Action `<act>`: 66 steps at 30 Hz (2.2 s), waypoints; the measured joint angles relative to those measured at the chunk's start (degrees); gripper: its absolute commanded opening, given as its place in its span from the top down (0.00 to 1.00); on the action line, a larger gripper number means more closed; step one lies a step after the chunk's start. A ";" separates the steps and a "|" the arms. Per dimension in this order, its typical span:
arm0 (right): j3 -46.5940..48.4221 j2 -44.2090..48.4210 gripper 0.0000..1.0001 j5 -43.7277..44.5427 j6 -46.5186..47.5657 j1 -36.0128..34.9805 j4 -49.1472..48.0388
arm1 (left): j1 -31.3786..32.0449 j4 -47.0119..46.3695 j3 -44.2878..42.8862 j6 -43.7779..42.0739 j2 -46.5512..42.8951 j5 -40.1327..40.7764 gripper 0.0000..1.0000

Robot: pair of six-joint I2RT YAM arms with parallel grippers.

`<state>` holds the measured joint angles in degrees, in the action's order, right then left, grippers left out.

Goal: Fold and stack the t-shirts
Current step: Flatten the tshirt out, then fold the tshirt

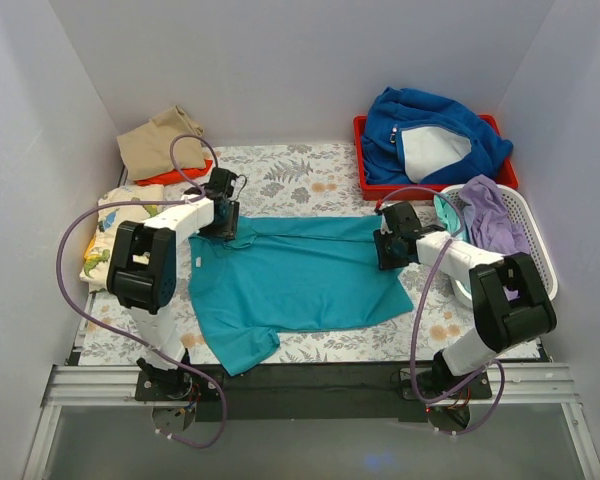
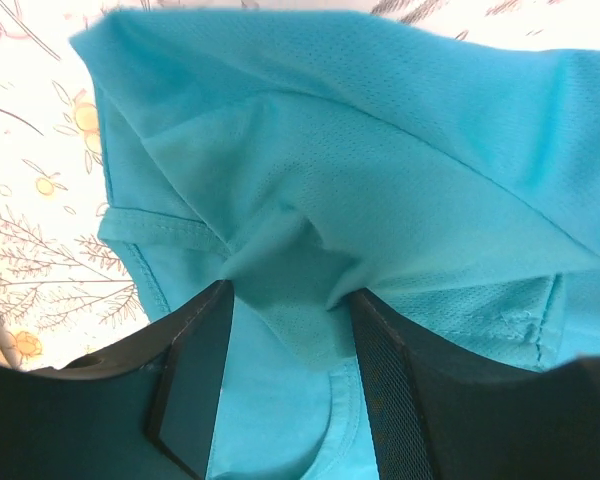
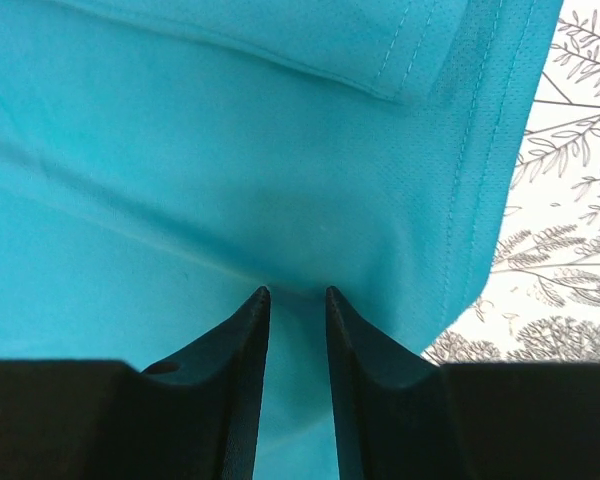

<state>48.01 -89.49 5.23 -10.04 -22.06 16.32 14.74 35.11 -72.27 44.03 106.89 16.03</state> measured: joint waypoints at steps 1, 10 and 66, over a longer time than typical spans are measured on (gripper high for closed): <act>-0.04 0.50 0.64 -0.15 0.87 0.07 0.81 | 0.00 -0.11 0.02 -0.20 -0.61 -0.26 0.51; 1.97 15.32 0.59 -2.21 2.71 0.22 2.67 | 0.00 -2.56 -1.18 0.48 -8.28 -9.64 0.51; 3.93 -4.72 0.60 4.59 -16.83 6.32 -11.17 | 0.00 -9.46 -4.22 4.61 -0.24 -19.85 0.51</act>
<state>51.94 -94.21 9.82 -26.87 -15.75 5.15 14.74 25.65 -76.49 48.64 106.65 -3.81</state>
